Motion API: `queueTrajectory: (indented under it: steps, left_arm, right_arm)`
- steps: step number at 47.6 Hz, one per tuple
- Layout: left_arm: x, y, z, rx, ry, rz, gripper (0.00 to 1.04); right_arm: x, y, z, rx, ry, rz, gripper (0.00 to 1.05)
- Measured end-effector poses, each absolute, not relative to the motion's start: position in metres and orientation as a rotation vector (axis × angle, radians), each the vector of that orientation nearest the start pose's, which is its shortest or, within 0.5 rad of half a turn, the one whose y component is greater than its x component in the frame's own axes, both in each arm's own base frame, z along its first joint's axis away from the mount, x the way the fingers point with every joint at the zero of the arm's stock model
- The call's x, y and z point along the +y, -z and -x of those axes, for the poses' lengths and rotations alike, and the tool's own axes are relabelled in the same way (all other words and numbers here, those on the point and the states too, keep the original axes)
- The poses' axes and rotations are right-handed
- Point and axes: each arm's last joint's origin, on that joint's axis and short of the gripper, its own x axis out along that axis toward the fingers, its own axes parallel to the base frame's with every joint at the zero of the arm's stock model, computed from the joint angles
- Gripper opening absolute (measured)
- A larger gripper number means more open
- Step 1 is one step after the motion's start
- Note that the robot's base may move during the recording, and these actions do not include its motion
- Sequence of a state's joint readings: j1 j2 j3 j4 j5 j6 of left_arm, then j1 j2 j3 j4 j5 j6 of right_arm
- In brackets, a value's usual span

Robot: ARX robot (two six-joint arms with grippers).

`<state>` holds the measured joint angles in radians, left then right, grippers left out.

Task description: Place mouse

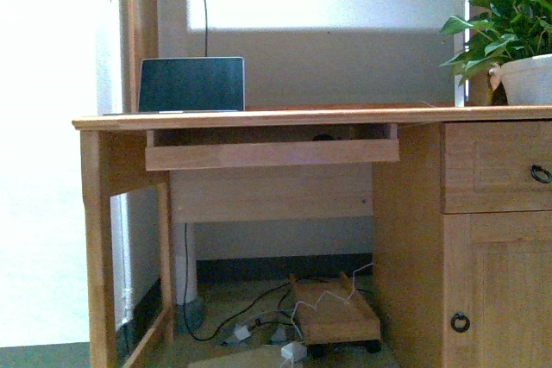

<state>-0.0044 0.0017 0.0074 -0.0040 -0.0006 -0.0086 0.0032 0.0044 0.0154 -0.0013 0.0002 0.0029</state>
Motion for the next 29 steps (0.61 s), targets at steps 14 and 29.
queueTrajectory:
  steps: [14, 29]
  left_arm:
    - [-0.0004, -0.1655, -0.0974, -0.002, 0.004, 0.009, 0.97]
    - [-0.0004, -0.1655, -0.0974, -0.002, 0.004, 0.009, 0.97]
  right_arm:
    - [0.0003, -0.1683, -0.097, -0.01, -0.003, -0.003, 0.97]
    - [0.0003, -0.1683, -0.097, -0.01, -0.003, -0.003, 0.97]
